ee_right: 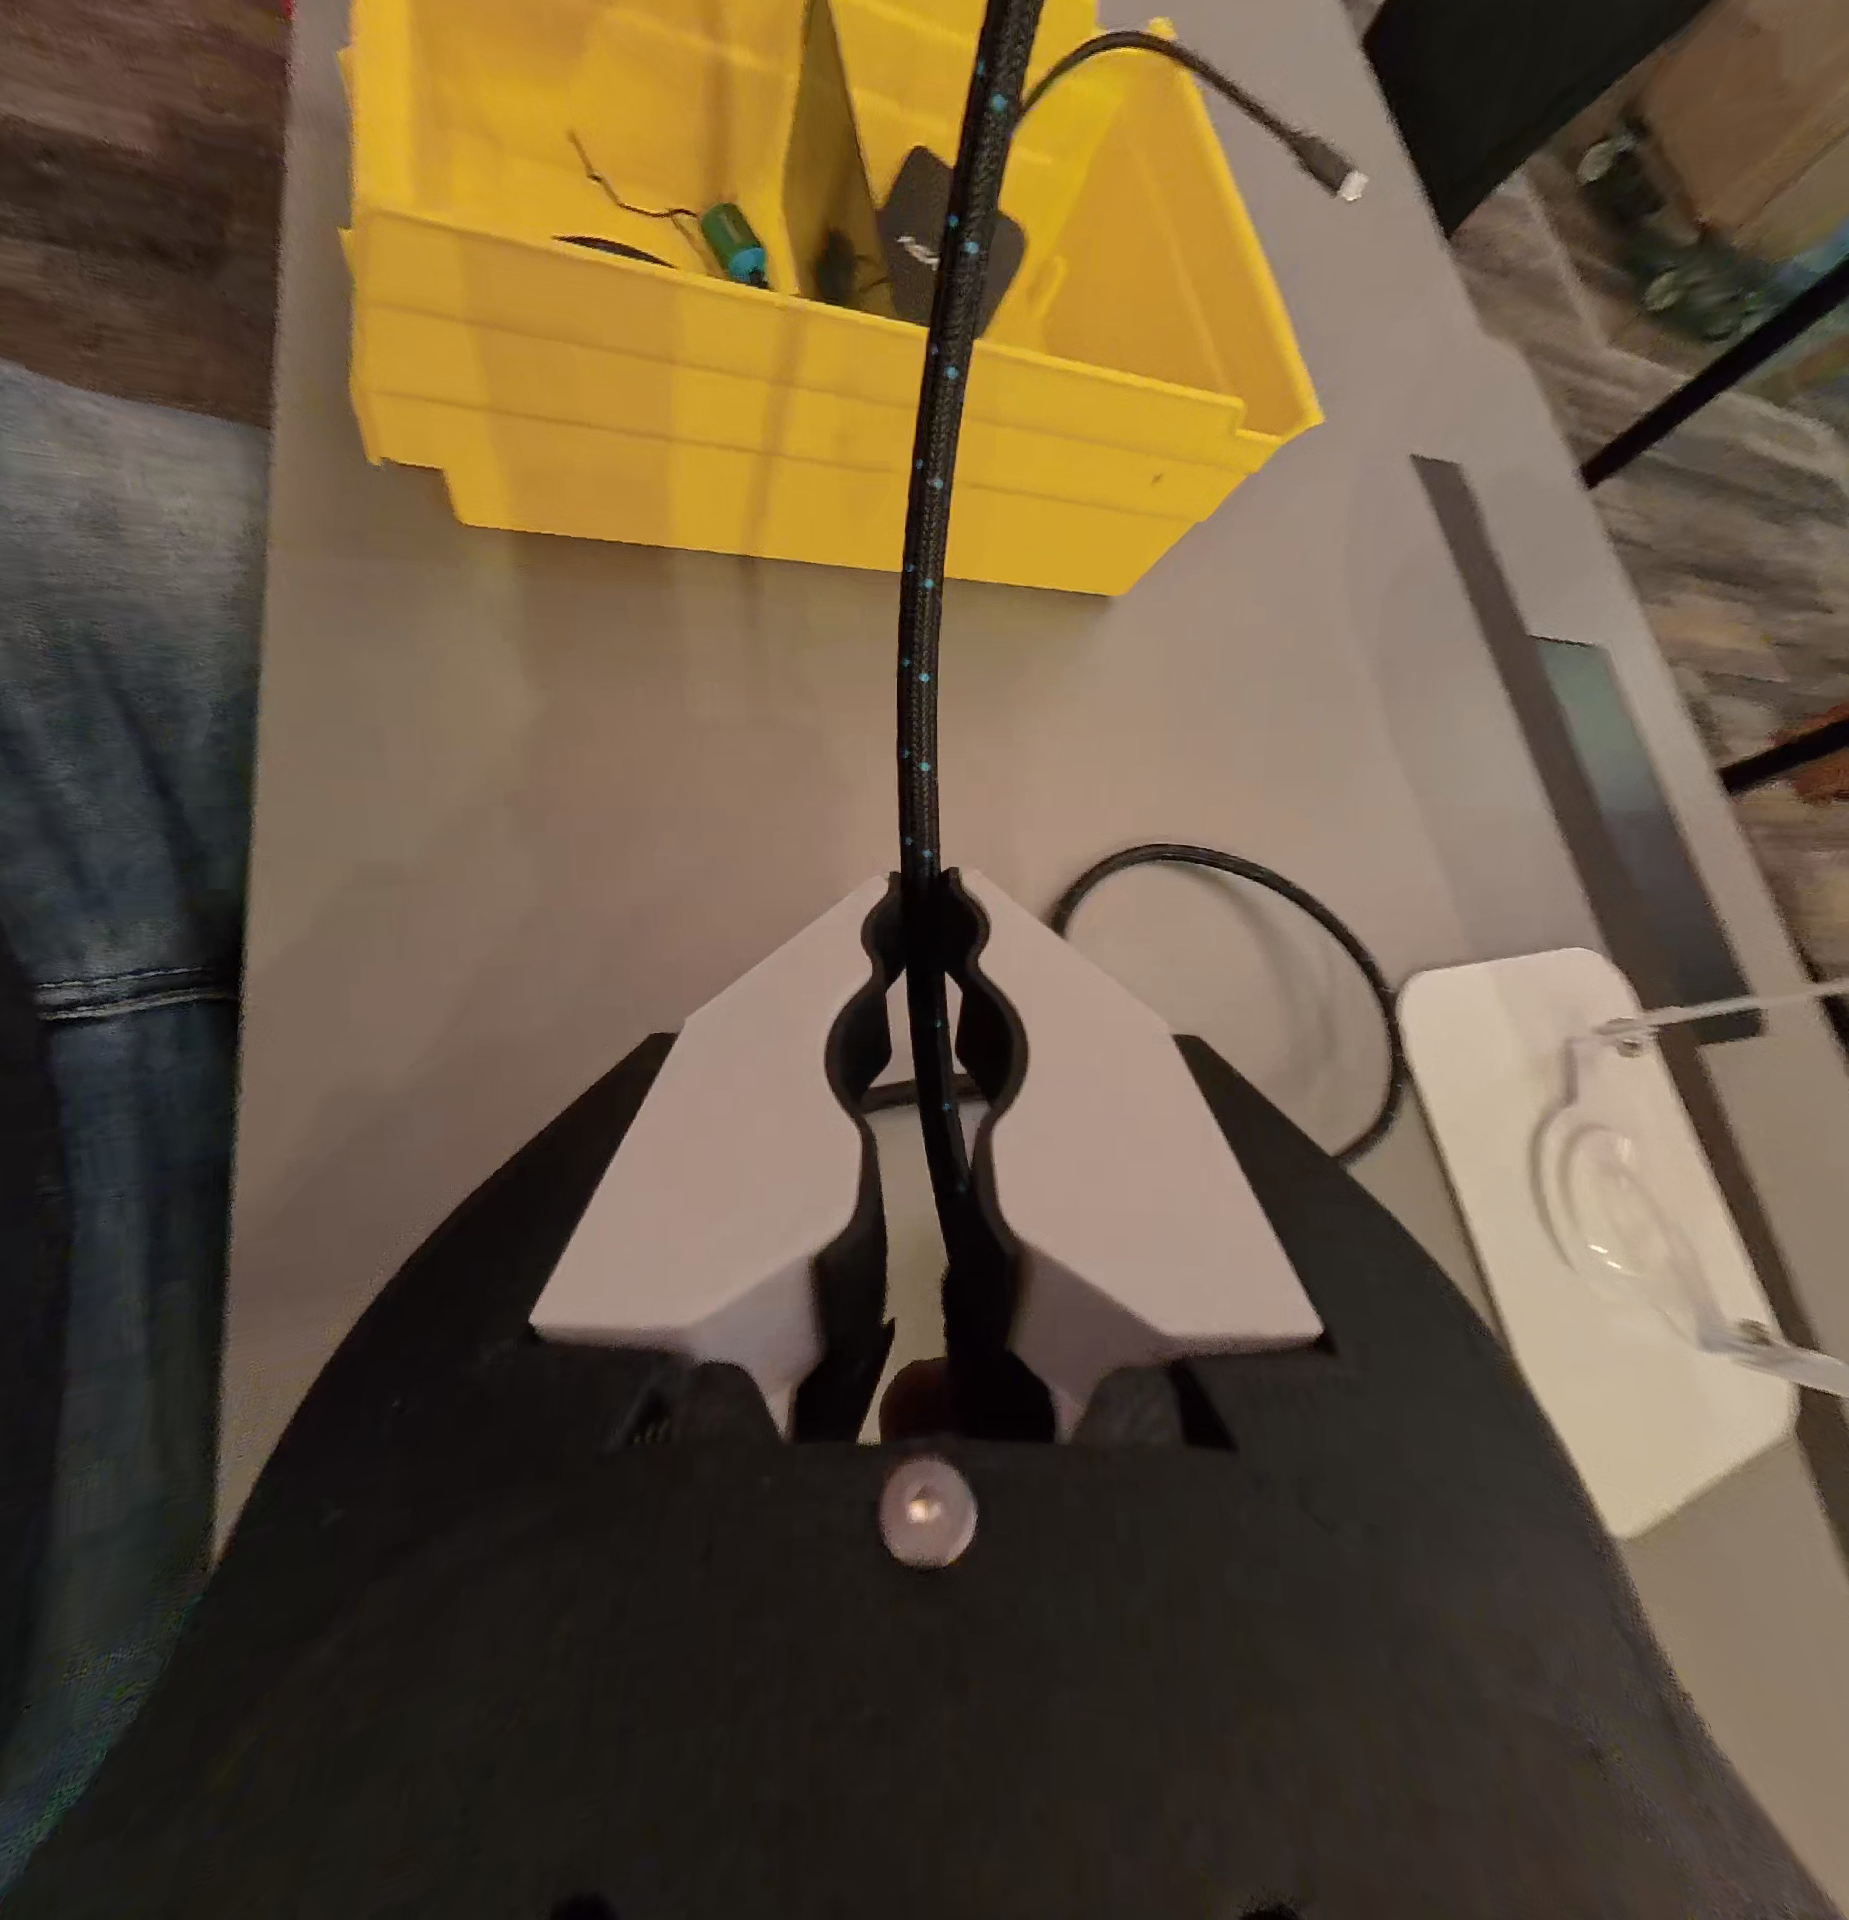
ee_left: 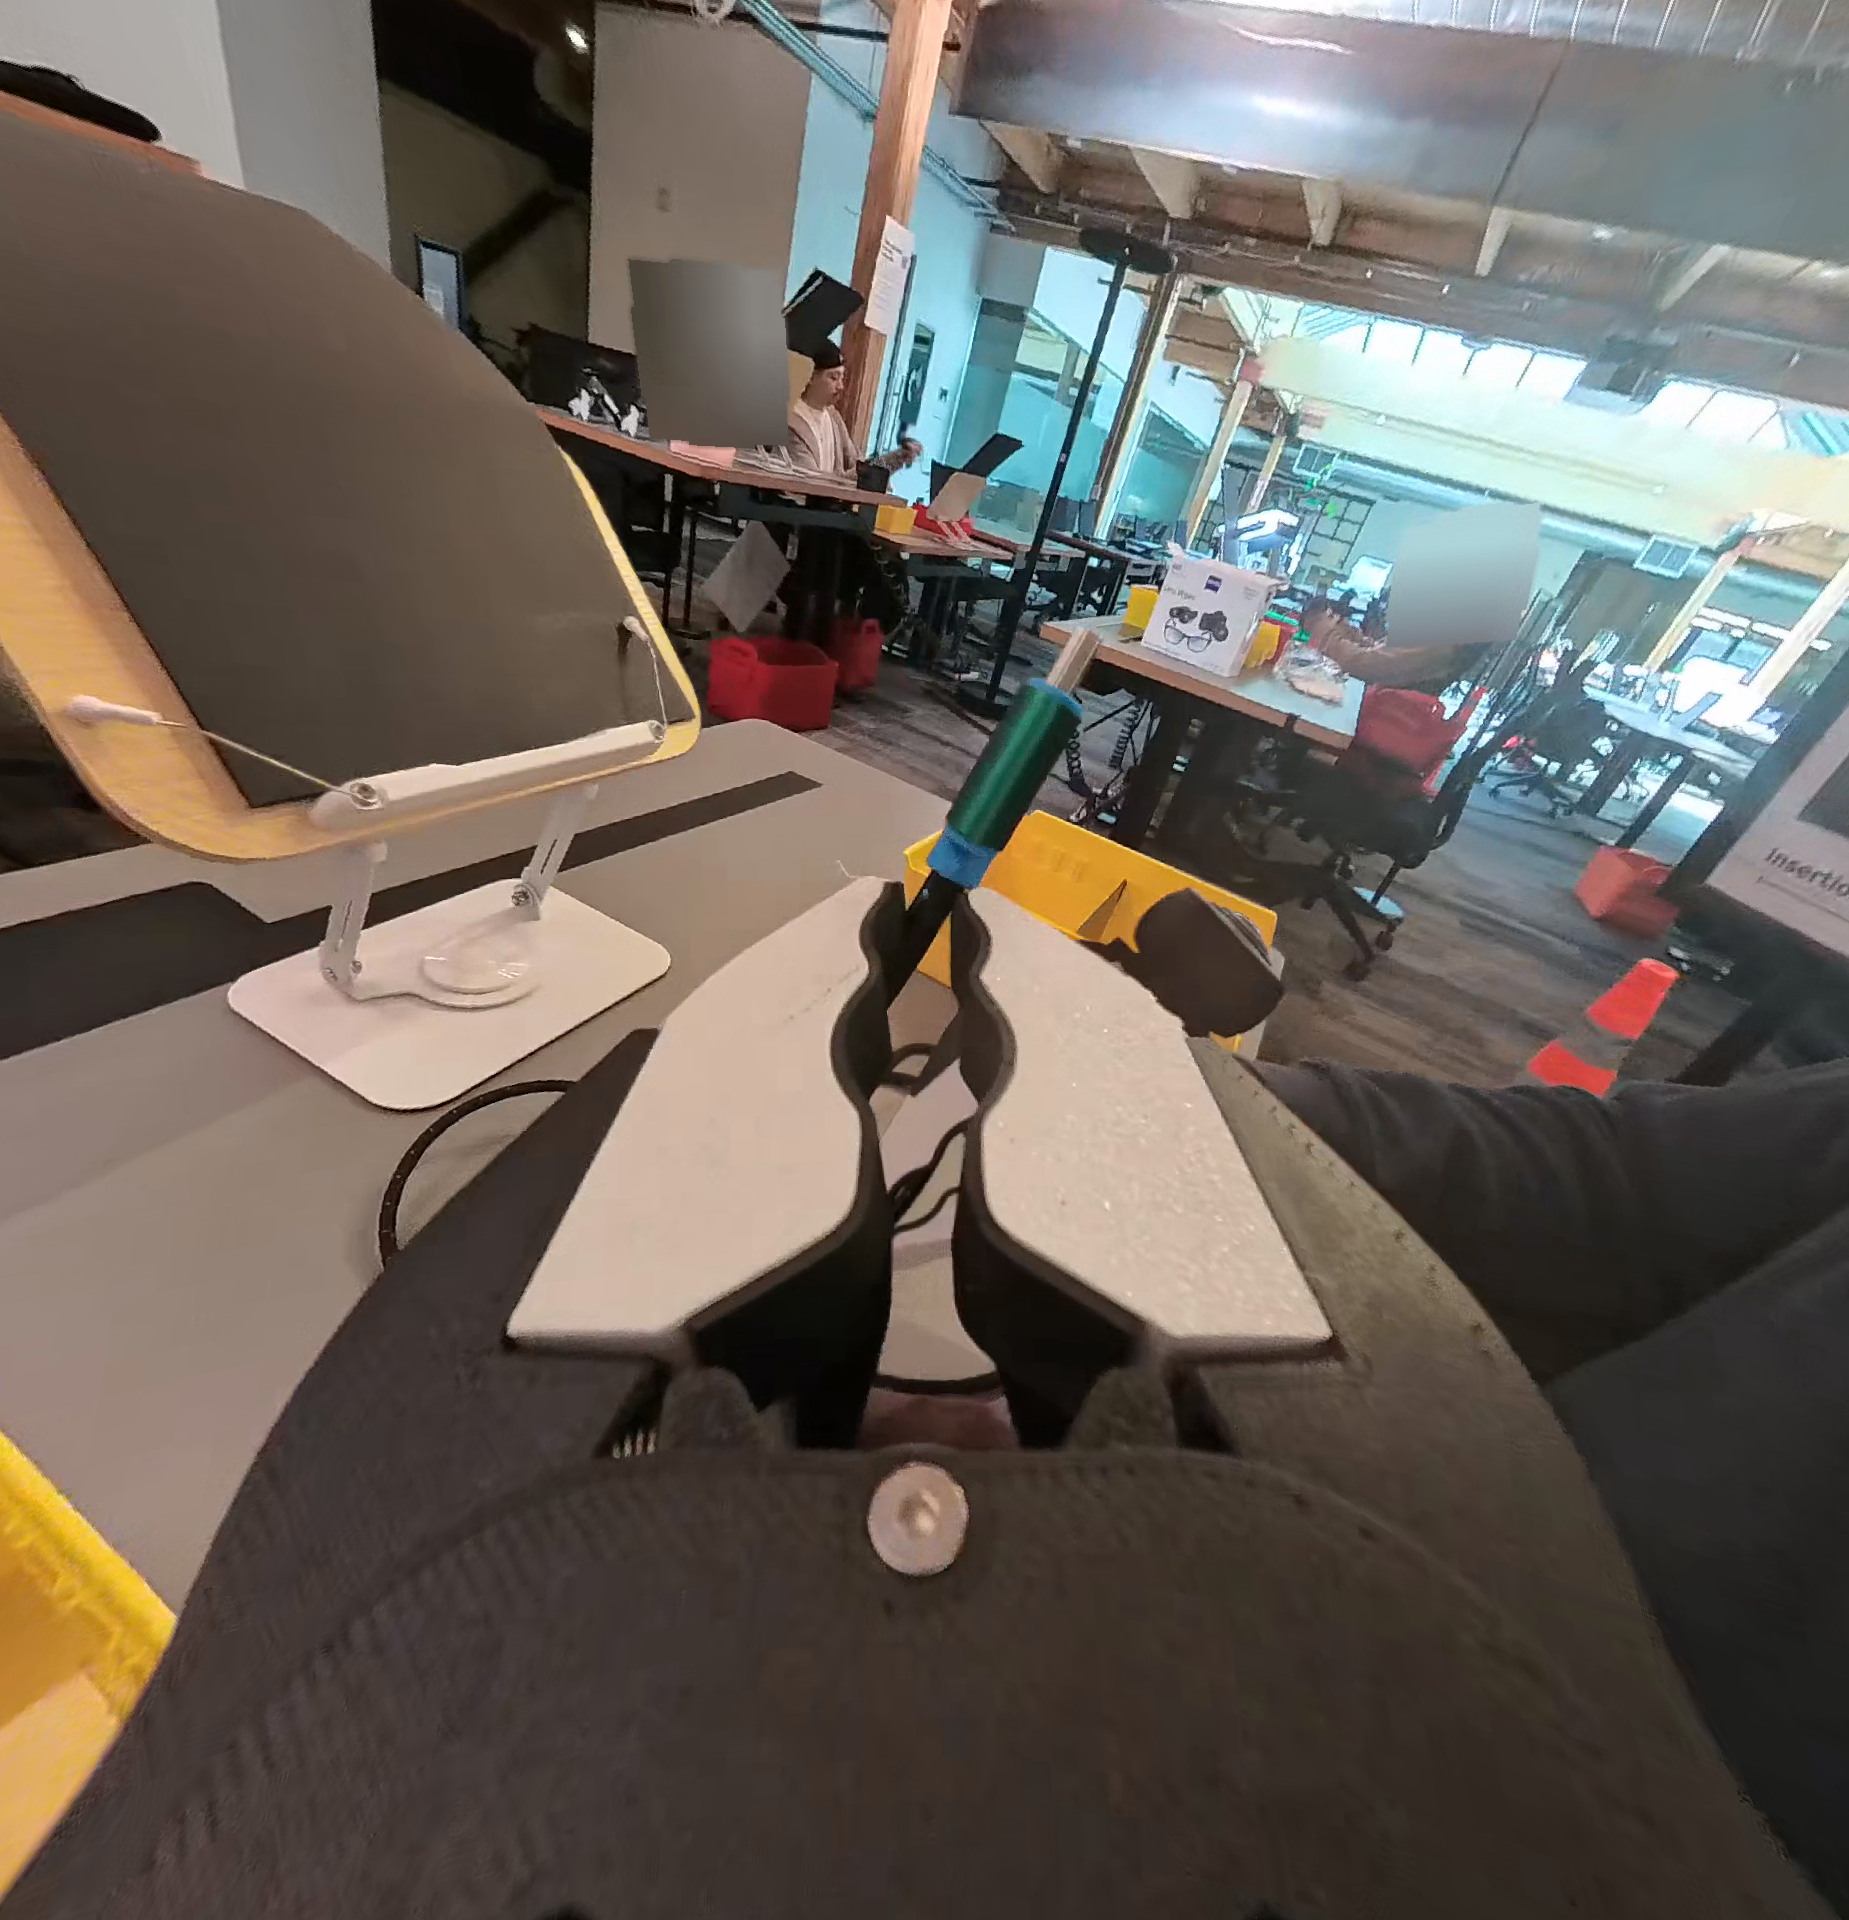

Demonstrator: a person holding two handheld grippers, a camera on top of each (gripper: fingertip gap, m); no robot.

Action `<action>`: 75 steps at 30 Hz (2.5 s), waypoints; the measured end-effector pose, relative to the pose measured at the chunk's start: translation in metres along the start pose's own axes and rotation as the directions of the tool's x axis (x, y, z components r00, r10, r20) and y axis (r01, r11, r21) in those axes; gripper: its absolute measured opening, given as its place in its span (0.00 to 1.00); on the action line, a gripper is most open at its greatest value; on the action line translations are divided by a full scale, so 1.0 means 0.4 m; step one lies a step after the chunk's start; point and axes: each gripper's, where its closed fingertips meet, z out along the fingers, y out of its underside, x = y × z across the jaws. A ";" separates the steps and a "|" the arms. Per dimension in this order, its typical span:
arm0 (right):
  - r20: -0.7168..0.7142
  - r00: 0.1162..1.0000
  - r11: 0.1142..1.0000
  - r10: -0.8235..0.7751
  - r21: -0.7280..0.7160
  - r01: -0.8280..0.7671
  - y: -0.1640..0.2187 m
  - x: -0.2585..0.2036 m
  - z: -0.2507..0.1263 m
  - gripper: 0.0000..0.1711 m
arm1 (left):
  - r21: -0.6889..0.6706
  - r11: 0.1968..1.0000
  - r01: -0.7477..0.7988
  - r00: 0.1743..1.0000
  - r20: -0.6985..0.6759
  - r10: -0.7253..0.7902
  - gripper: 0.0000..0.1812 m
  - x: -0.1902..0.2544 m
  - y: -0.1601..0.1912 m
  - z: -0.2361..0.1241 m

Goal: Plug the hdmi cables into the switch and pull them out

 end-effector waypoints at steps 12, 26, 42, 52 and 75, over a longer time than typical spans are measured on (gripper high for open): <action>-0.329 0.921 0.972 -0.207 0.041 0.233 -0.047 0.109 -0.080 0.02 | -0.034 0.999 0.029 0.971 -0.237 -0.036 0.04 0.148 0.026 0.019; -0.382 0.804 0.870 -0.457 -0.004 0.493 -0.116 0.051 -0.115 0.03 | -0.084 0.979 0.183 0.976 -0.104 -0.191 0.03 0.039 0.089 0.046; -0.333 0.854 0.884 -0.400 0.108 0.456 -0.140 0.039 -0.156 0.03 | -0.214 0.975 0.065 0.977 0.211 -0.019 0.03 -0.159 0.098 -0.065; -0.281 0.928 0.908 -0.245 0.269 0.321 -0.169 0.053 -0.209 0.03 | -0.286 0.958 -0.002 0.968 0.239 0.074 0.04 -0.217 0.166 -0.066; -0.092 0.983 0.944 -0.161 0.275 0.181 -0.117 0.057 -0.229 0.02 | -0.392 0.838 -0.380 0.859 0.185 0.477 0.28 -0.226 0.187 -0.079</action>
